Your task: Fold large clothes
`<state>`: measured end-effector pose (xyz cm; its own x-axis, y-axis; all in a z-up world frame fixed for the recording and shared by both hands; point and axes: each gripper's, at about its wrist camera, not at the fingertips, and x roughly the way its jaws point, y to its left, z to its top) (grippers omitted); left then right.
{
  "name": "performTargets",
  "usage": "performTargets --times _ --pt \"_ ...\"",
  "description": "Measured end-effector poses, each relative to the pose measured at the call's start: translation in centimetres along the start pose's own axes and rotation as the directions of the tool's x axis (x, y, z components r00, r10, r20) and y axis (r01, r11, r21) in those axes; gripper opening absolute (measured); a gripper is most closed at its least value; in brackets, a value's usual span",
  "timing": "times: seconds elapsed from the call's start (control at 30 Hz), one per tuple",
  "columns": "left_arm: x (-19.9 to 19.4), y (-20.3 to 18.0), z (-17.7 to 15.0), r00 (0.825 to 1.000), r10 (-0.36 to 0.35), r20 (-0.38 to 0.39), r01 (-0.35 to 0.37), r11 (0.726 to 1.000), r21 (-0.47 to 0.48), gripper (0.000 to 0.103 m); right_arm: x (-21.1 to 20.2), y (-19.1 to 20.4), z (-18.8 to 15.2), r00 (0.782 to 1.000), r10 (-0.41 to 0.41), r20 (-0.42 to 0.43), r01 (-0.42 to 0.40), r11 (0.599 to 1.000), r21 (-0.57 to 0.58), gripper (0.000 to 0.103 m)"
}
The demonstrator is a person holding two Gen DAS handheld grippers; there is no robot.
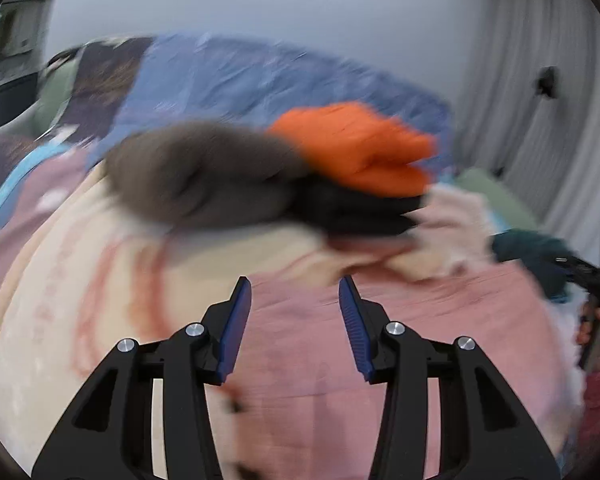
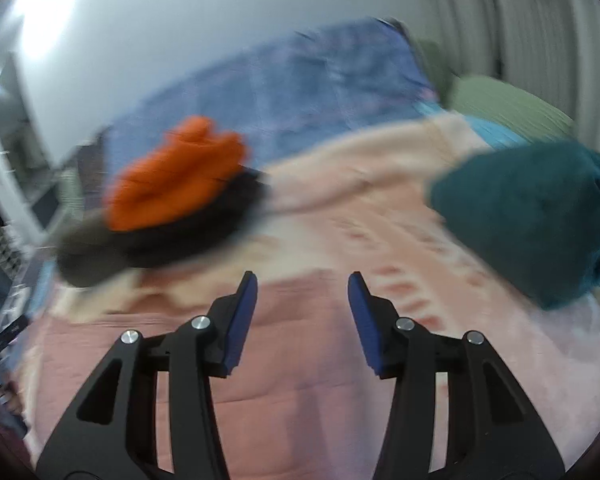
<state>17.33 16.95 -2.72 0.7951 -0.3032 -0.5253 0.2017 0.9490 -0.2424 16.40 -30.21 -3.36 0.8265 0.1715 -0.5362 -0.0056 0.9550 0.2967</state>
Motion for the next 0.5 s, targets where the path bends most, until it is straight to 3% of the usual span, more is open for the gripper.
performTargets --times 0.07,0.13,0.2,0.23,0.3,0.33,0.37,0.4,0.5 --pt "0.3 -3.5 0.3 0.999 -0.043 -0.017 0.044 0.997 0.056 0.046 -0.2 3.9 -0.3 0.995 0.102 -0.002 -0.102 0.993 -0.058 0.049" --pt "1.7 -5.8 -0.4 0.998 -0.019 -0.062 0.025 0.995 0.098 0.047 0.8 7.7 -1.1 0.979 0.204 -0.031 -0.206 0.974 -0.093 0.052" --pt "4.7 -7.2 -1.9 0.989 0.023 -0.148 -0.004 0.992 0.124 0.048 2.2 10.1 -2.2 0.965 0.255 -0.068 -0.260 0.960 -0.100 0.053" --pt "7.0 -7.1 -3.2 0.972 0.064 -0.225 -0.039 0.993 0.115 0.048 3.5 11.4 -3.1 0.957 0.274 -0.101 -0.284 0.953 -0.105 0.053" --pt "9.1 -6.3 -4.9 0.954 0.099 -0.283 -0.076 0.993 0.091 0.053 6.1 12.7 -4.8 0.955 0.248 -0.160 -0.268 0.956 -0.120 0.052" --pt "9.0 -6.2 -5.6 0.962 0.095 -0.257 -0.073 0.993 0.092 0.053 9.1 12.8 -6.5 0.966 0.134 -0.220 -0.171 0.973 -0.157 0.046" --pt "8.5 -6.4 -5.8 0.970 0.085 -0.227 -0.061 0.992 0.109 0.054 11.1 12.5 -7.7 0.965 0.075 -0.253 -0.122 0.977 -0.175 0.044" --pt "8.3 -6.4 -5.8 0.973 0.076 -0.220 -0.054 0.993 0.103 0.054 12.8 11.9 -9.0 0.961 0.062 -0.271 -0.112 0.978 -0.174 0.044" --pt "8.5 -6.1 -6.1 0.975 0.079 -0.206 -0.058 0.993 0.104 0.056 12.6 12.5 -8.7 0.968 0.057 -0.244 -0.103 0.978 -0.179 0.043"
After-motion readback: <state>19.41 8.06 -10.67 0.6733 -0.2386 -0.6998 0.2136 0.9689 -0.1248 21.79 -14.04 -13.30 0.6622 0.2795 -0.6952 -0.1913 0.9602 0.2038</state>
